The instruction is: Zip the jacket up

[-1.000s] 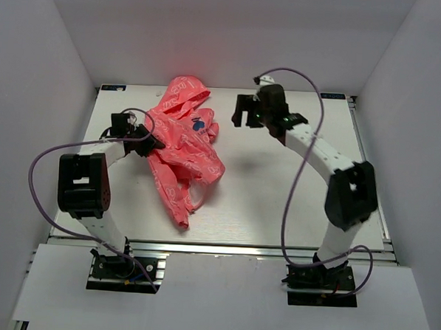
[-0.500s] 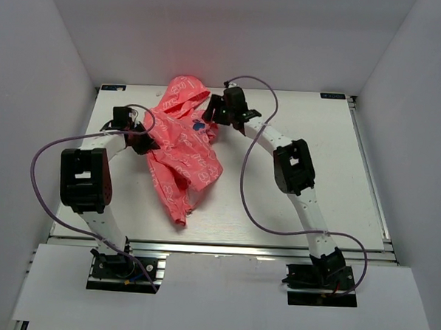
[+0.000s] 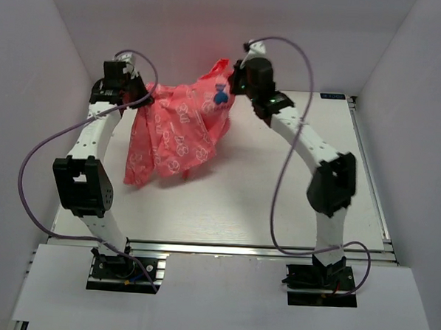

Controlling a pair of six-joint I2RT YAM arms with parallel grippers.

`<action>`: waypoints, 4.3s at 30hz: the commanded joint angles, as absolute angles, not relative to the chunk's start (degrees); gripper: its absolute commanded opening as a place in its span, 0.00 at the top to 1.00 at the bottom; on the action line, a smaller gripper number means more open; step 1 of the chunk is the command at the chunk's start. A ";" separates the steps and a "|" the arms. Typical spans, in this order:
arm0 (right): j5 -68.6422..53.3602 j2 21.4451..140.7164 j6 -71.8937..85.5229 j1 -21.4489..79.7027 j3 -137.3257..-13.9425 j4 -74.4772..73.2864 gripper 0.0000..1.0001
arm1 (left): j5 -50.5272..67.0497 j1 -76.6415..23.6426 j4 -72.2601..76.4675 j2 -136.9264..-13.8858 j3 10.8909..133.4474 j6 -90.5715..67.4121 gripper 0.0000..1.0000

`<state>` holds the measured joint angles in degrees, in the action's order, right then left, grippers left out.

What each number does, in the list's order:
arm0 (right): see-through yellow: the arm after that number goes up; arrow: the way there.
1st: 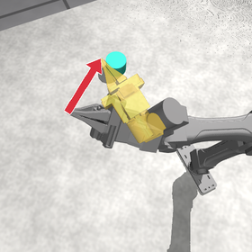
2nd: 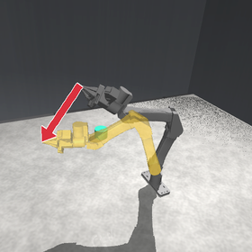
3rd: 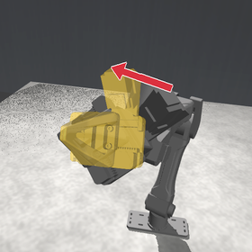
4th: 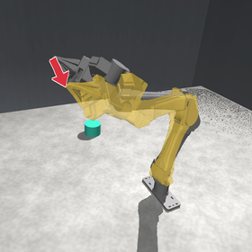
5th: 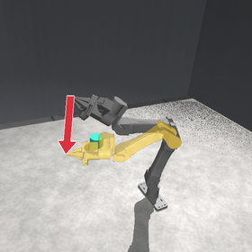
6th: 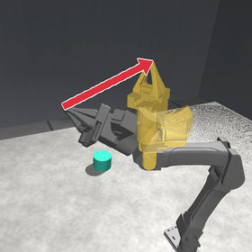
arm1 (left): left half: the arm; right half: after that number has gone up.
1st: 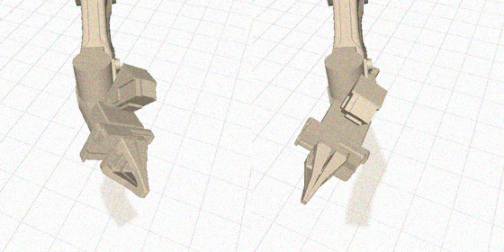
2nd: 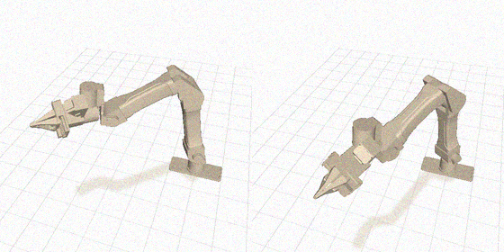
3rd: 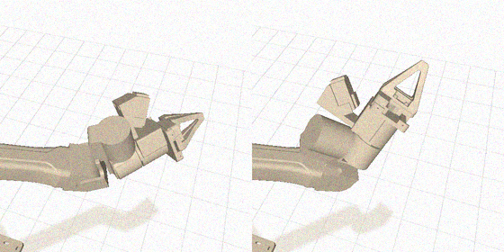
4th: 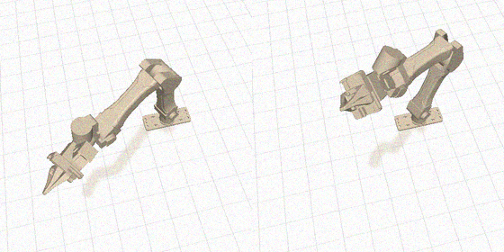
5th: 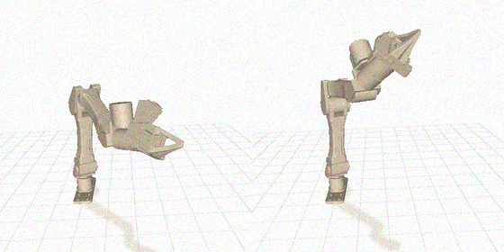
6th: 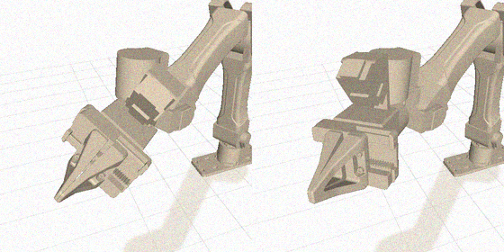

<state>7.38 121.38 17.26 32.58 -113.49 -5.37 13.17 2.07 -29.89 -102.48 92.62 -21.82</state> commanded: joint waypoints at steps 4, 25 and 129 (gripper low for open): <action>18.71 88.48 2.65 32.34 -101.20 1.67 1.00 | 6.16 -16.42 -33.14 -88.08 104.84 -9.23 1.00; 16.73 80.59 15.98 26.63 -65.85 -12.90 0.50 | 7.03 -19.51 -29.25 -96.75 83.76 -26.37 0.45; 5.19 98.69 10.89 40.61 -63.46 -26.91 1.00 | 13.80 -17.22 -34.28 -89.91 66.36 -25.84 0.02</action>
